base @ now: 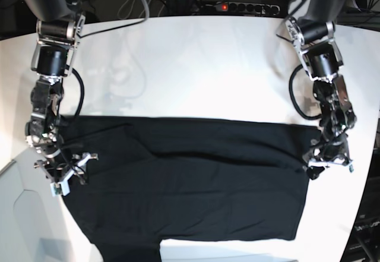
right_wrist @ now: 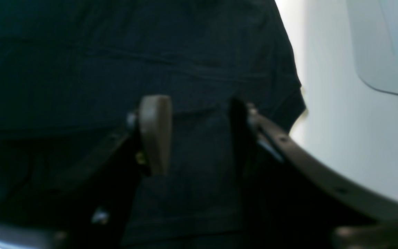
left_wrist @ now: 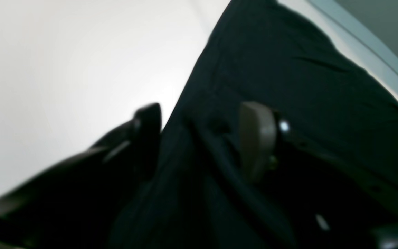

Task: Fold the T-shirt properly
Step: 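Lower the folded shoulder edge onto the shirt body with both grippers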

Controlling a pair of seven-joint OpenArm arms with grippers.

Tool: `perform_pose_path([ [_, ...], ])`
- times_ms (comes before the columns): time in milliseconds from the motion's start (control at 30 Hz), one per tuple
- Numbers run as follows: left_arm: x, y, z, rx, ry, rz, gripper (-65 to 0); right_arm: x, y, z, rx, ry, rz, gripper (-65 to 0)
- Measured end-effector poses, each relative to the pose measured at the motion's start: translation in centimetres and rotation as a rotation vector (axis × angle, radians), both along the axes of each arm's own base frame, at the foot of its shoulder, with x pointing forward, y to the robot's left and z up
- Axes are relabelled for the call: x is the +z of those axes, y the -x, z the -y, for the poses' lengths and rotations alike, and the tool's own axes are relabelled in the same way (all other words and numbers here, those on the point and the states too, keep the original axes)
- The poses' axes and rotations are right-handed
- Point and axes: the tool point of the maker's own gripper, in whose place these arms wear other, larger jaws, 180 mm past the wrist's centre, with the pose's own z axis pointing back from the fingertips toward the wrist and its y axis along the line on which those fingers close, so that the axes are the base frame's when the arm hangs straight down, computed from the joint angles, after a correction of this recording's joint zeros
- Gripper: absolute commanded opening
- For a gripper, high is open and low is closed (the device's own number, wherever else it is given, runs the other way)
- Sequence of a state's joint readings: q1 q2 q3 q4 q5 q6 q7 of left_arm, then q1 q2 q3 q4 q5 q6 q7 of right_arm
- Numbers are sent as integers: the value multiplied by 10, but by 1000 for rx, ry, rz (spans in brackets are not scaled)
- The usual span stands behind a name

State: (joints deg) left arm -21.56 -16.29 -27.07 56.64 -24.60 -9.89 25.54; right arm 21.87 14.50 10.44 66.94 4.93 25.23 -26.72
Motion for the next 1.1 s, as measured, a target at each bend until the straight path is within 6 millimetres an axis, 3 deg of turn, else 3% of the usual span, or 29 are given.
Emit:
perform_pose_path([
  [133, 15, 16, 0, -14, -64, 45, -255, 25, -3, 6, -20, 3, 71, -321],
  [233, -5, 37, 1, -19, -71, 1, -253, 40, 0, 12, -32, 17, 118, -321],
  [367, -41, 59, 4, -21, -45, -93, -252, 29, 17, 8, -18, 34, 93, -321],
  [533, -60, 61, 2, -4, -8, -134, -252, 27, 31, 5, -8, 48, 98, -319],
  [767, -64, 61, 3, -2, 2, -141, -253, 12, 54, 2, 4, 66, 60, -317],
  [933, -67, 73, 1, -5, -18, -136, -252, 5, 71, 0, 13, 76, 46, -317],
  [1000, -67, 75, -2, 1, -20, -141, -253, 3, 75, 9, -17, 70, 39, -317],
  [1100, -68, 75, 0, -4, -25, -143, -256, 11, 77, 43, -111, 62, 64, -317],
])
